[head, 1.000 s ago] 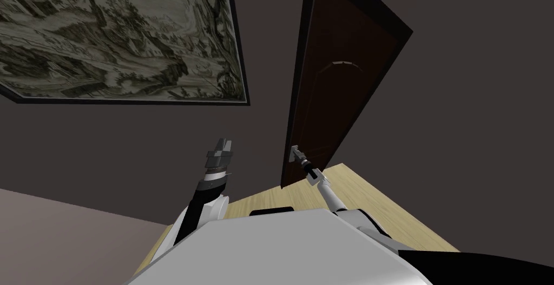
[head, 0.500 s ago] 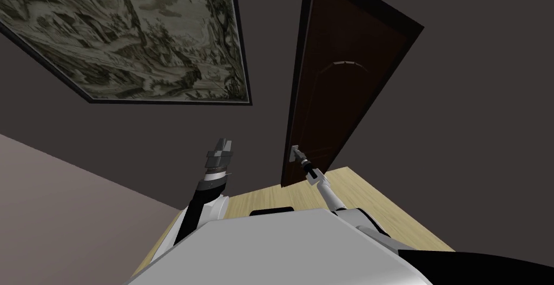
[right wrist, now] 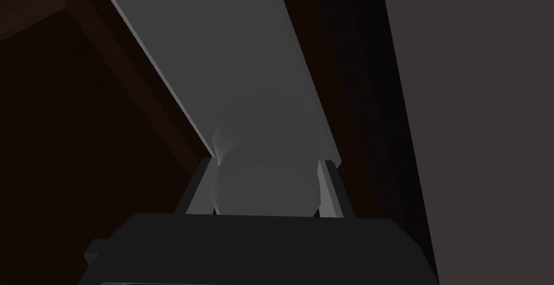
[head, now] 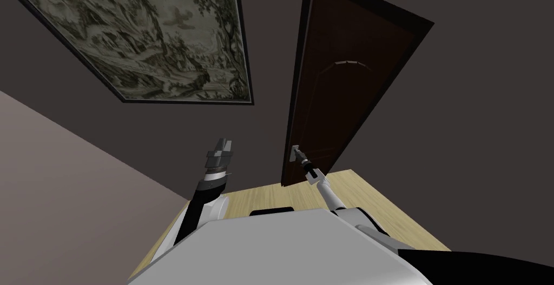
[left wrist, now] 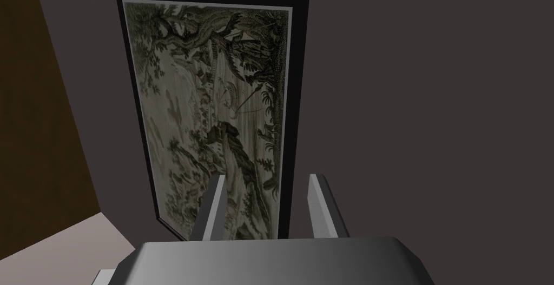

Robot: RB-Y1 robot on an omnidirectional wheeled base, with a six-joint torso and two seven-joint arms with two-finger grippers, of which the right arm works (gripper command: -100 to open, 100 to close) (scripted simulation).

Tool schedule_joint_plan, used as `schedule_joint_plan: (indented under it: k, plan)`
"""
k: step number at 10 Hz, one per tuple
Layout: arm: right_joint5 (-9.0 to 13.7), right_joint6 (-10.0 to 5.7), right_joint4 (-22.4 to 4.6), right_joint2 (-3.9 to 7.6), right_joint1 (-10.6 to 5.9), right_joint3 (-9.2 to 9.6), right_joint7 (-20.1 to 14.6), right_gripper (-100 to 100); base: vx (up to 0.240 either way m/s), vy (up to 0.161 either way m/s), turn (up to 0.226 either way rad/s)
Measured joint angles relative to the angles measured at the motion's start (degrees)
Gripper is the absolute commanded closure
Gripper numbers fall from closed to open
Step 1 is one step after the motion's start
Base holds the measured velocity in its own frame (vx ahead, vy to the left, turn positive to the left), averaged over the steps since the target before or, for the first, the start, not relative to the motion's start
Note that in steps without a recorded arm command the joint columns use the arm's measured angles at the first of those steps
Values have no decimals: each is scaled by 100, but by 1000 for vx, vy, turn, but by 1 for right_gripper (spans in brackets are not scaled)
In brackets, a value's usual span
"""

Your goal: Pull the door open

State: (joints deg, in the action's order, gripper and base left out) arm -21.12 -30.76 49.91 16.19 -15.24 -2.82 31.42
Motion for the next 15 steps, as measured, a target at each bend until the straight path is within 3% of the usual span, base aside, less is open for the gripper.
schedule_joint_plan:
  k: [15]
  plan:
    - [1424,46,-199,22,-128,-7,-2144,100,-59,-48,100]
